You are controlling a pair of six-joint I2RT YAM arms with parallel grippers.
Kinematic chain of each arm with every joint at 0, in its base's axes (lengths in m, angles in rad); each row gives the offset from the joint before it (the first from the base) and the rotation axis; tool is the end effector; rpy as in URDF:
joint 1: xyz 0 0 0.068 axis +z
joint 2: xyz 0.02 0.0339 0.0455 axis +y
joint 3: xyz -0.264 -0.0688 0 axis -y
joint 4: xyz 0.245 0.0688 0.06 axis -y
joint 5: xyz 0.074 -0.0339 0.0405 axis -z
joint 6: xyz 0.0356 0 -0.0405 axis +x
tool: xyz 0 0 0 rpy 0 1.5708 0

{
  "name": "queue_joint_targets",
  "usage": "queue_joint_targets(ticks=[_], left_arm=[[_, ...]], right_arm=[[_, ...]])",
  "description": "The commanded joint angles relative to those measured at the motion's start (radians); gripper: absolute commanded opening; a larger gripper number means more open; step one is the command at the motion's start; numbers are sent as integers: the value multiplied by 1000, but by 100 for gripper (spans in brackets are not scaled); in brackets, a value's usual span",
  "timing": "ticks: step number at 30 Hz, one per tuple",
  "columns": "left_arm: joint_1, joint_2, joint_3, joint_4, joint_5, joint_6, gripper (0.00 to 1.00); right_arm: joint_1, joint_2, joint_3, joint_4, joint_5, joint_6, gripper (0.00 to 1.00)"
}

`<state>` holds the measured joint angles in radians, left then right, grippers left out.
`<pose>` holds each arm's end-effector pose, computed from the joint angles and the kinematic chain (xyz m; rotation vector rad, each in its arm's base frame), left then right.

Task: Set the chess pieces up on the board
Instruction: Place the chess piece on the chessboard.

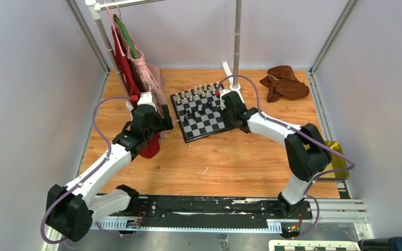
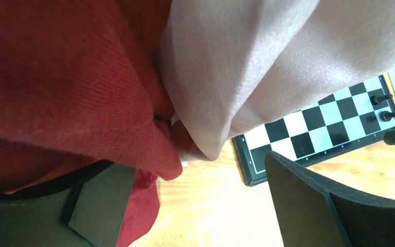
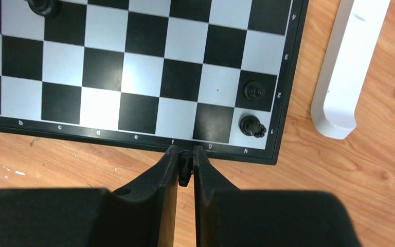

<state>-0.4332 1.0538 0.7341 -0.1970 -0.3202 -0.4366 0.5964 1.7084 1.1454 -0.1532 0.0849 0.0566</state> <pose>0.2177 -0.0883 0.2697 -0.1967 2.0556 -0.2030 0.3144 0.2098 0.2231 -0.5692 2.2241 0.2429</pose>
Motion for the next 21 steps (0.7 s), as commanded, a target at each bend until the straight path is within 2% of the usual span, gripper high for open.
queue_joint_targets(ticks=[1,21], left_arm=[[10,-25,-21,-21,7,-20,100],[10,2,-19,-28,-6,-14,100]], right_arm=[[9,-18,-44,33,34,21,7],[-45,77,5,68,-4,6,7]])
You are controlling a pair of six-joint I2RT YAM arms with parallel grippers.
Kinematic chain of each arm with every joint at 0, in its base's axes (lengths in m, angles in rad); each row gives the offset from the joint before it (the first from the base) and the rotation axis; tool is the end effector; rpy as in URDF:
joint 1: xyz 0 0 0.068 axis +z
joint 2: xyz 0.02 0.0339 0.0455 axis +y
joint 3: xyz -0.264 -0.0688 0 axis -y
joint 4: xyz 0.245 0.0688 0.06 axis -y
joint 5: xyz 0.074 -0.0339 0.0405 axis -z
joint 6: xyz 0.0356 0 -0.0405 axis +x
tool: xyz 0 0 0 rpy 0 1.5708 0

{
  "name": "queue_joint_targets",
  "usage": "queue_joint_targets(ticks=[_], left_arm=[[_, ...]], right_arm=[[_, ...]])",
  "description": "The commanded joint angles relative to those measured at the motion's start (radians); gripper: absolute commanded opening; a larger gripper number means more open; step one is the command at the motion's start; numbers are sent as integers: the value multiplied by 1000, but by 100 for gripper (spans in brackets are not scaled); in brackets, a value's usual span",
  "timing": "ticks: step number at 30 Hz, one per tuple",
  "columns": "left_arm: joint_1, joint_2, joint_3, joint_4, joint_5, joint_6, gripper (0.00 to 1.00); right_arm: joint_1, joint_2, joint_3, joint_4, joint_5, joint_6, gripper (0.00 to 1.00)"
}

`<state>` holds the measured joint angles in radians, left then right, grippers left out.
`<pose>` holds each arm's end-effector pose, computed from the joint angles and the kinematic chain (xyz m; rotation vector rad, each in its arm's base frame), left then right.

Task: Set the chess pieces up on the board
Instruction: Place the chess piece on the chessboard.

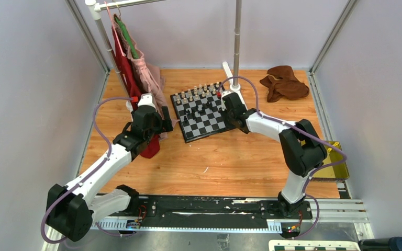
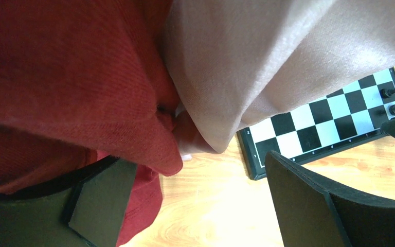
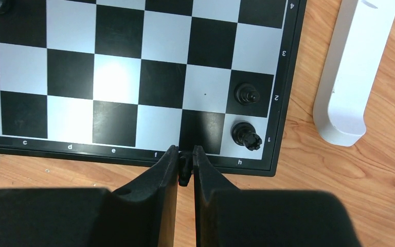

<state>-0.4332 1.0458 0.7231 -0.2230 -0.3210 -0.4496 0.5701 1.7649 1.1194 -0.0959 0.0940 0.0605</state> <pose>0.2145 -0.0869 0.2652 -0.2068 2.0815 -0.1958 0.3246 0.2041 0.1992 -0.5376 2.2544 0.2127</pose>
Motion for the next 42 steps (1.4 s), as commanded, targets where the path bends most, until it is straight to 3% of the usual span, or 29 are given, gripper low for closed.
queue_joint_targets(ticks=[1,42], left_arm=[[10,13,-10,-4,-6,-2,100],[10,42,-21,8,4,-9,100]], right_arm=[[-23,26,35,11,-17,0,7],[-54,81,55,33,-41,0,8]])
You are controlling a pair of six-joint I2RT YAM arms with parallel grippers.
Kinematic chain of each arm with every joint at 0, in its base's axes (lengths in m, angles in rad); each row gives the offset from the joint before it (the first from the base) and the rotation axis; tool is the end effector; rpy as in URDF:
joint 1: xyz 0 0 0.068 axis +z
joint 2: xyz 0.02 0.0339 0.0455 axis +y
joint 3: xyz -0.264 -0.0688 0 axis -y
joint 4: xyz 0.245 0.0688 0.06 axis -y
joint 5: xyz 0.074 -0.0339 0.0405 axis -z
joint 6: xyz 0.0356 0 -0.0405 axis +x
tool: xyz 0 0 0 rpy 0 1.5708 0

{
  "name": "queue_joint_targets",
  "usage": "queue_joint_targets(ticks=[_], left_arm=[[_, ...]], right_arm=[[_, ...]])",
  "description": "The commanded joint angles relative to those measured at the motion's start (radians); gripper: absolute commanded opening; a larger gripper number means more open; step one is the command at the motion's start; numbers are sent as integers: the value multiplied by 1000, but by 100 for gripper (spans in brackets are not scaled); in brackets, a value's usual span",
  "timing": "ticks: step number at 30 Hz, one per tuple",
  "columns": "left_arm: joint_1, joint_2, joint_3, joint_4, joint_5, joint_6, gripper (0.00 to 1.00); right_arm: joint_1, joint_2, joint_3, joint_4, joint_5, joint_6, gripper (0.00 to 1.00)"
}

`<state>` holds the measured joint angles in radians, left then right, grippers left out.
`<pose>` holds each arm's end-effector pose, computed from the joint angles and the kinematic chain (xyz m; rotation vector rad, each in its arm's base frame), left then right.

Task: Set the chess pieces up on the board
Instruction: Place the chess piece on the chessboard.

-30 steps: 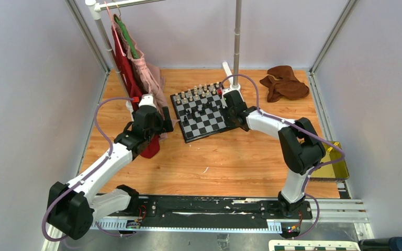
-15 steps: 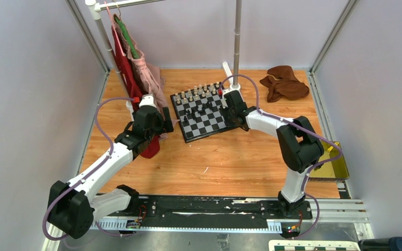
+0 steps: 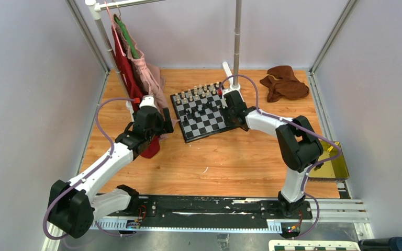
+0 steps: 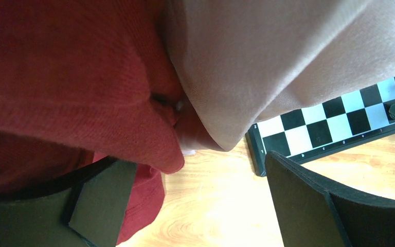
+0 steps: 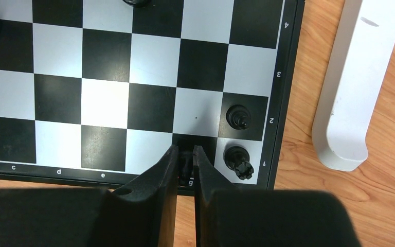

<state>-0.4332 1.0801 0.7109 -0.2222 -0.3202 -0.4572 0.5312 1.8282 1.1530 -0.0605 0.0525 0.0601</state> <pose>0.2182 -0.0886 0.2538 -0.2085 2.1234 -0.1781 0.3434 0.1996 0.1890 -0.5145 2.2596 0.2413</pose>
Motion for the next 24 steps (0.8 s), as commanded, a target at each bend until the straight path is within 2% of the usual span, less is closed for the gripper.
queue_joint_targets(ticks=[1,17,24], left_arm=[[10,10,-8,7,3,-1,100],[10,3,-19,9,4,-16,100],[10,2,-19,7,4,-23,100]], right_arm=[[-16,19,22,-3,1,0,8],[-23,14,14,-2,-3,-5,11],[-24,13,17,-10,-10,-10,22]])
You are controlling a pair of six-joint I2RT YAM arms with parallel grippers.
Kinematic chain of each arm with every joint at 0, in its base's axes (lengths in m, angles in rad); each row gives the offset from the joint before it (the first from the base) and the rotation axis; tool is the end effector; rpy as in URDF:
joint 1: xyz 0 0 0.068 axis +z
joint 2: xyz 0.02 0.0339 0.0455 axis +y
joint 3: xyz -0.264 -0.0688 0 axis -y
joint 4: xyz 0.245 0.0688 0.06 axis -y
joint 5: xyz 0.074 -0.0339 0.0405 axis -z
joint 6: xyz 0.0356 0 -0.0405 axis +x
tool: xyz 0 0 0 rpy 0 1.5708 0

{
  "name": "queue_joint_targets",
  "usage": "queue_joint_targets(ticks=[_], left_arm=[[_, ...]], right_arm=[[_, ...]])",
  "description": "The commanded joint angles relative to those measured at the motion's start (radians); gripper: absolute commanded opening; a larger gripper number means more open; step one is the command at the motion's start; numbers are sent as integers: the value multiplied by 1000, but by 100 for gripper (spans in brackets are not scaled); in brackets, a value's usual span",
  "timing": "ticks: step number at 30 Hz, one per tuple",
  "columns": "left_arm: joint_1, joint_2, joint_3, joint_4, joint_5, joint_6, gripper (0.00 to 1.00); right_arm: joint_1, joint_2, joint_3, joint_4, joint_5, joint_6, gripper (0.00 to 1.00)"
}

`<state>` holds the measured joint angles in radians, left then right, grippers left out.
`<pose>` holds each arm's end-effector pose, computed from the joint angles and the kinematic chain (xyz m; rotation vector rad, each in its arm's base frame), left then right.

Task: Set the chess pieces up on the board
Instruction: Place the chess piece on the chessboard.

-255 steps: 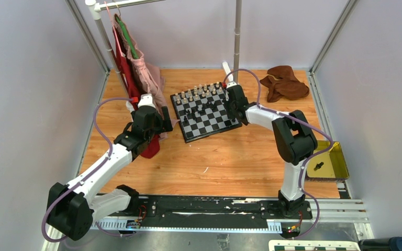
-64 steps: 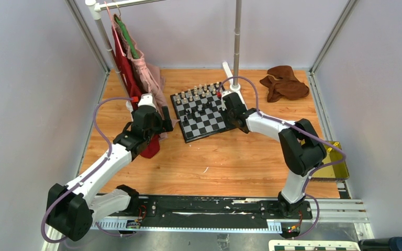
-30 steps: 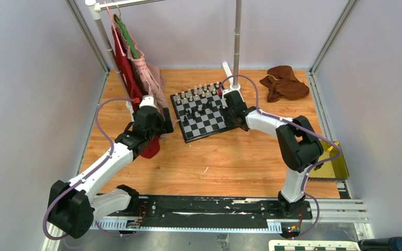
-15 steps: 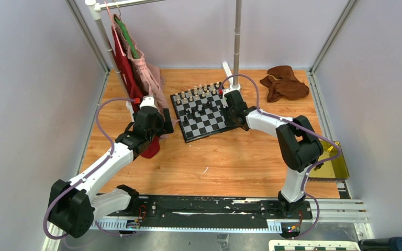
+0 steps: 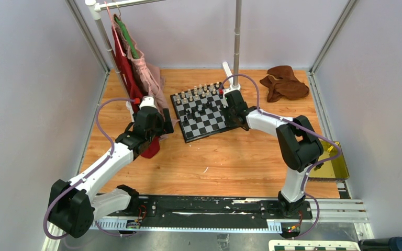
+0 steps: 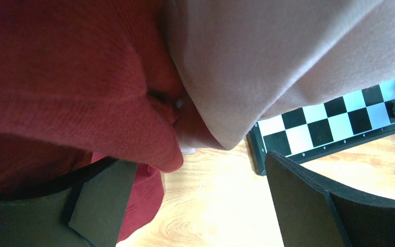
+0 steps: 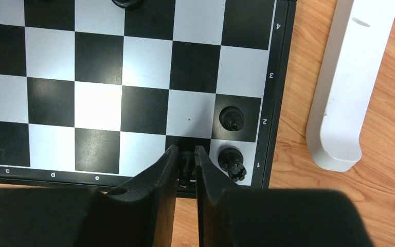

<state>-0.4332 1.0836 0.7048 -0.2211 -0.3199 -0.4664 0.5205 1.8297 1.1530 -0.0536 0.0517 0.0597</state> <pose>0.2182 -0.0886 0.2511 -0.2170 2.1307 -0.1795 0.3460 0.1962 0.1890 -0.5019 2.2565 0.2382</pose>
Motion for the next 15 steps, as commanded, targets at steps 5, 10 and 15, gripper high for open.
queue_joint_targets(ticks=[5,10,15], left_arm=[[8,-7,-14,6,4,-17,100],[8,-12,-16,5,4,-24,100],[8,-21,-20,6,4,-34,100]], right_arm=[[-13,9,24,-24,-10,-15,26],[-13,2,30,-33,-13,-22,27],[-13,-11,40,-45,-12,-31,28]])
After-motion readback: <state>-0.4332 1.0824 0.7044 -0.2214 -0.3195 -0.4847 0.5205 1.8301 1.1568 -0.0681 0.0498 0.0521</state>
